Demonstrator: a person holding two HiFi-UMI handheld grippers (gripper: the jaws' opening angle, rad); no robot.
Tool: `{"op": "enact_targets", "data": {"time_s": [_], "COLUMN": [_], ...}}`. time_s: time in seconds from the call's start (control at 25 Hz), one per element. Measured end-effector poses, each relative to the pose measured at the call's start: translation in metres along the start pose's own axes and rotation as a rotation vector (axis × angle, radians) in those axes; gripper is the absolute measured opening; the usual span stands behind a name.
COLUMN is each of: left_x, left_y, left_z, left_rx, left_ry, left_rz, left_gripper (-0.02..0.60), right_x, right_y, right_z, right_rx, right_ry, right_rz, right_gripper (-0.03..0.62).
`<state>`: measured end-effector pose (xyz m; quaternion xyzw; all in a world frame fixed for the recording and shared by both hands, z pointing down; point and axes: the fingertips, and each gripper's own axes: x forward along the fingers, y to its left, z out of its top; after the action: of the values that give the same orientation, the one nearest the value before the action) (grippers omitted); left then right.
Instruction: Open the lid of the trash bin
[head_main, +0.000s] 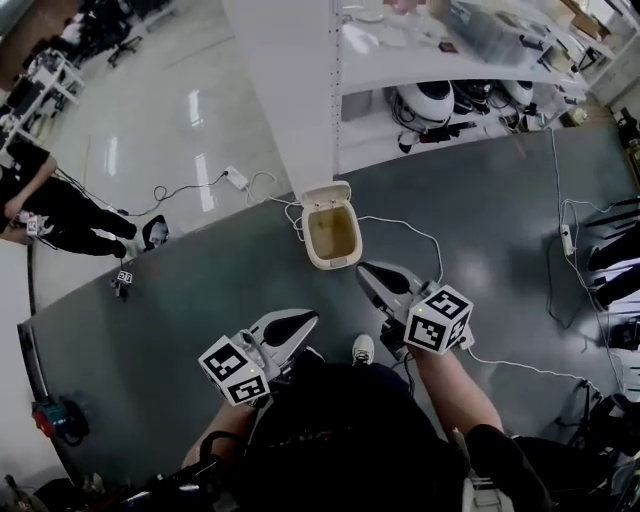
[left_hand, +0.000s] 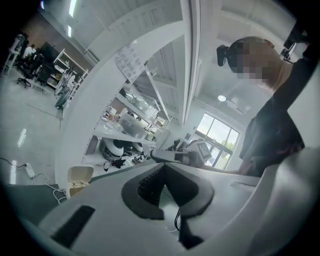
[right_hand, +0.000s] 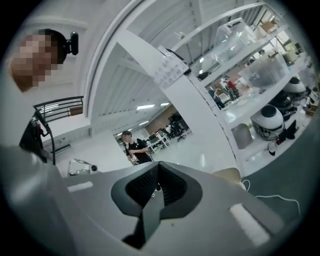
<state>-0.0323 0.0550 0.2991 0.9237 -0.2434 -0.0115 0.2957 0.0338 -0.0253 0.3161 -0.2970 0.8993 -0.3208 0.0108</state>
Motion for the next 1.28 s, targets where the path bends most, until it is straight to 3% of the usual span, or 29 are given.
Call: {"op": "enact_targets", "data": {"time_s": [0.24,0.56,0.92,1.28], "left_x": [0.001,-0.01,-0.002,-0.002], "left_y": [-0.022,-0.05,-0.067,-0.079], "left_z": [0.018,0.027,0.017,0.015], "left_rx": [0.05,0.103,0.143,0.078], "left_ry": [-0.04,-0.052,0.02,0.021], "left_rz": [-0.016,-0.038,-0.079,-0.111], "left_gripper": [0.005,0.005,0.005,0.005], "right_x": [-0.035,-0.064,-0.076,-0.078], "right_y": [0.081,0.145,0.144,0.142], "right_z": [0.018,0.017,0.002,-0.003], "right_rx": [-0.186,-0.292,-0.239,-0.16], "right_ry": [-0.001,-0.044,-0.057,-0.058], "right_rz": [0.114,0.177,0.165,0.181], "right_gripper": [0.008,0.008,0.008,0.008]}}
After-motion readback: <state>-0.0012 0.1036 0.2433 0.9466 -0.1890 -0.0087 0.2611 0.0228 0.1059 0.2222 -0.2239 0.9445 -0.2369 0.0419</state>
